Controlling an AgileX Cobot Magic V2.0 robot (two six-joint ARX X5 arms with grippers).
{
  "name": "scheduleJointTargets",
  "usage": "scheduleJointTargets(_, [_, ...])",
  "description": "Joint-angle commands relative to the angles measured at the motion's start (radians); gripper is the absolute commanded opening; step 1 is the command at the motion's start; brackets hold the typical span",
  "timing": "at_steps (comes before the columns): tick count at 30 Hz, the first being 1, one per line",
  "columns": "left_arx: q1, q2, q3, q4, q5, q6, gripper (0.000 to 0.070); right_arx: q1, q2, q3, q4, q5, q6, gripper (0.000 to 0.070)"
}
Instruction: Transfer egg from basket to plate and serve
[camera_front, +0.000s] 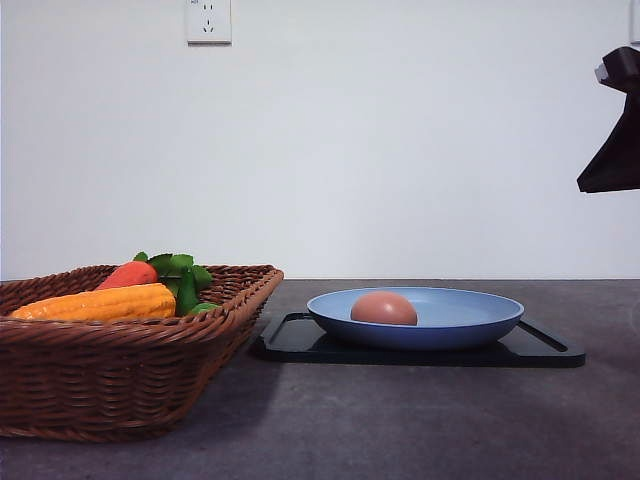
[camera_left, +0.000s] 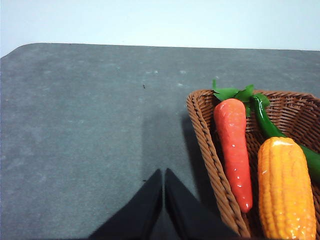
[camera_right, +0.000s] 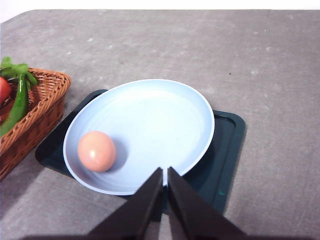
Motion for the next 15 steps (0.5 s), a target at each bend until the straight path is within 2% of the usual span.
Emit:
scheduleJointTargets(1, [0.000,-0.002,-0.023,-0.008,0.001,-0.004,0.0000,0.004,0.004,0.008,0.011,0.001,0.010,0.0000])
scheduleJointTargets(15, [0.000,-0.001,-0.023,-0.009,0.002,-0.004,0.0000,0.004,0.004,0.008,0.010,0.001,0.010,0.0000])
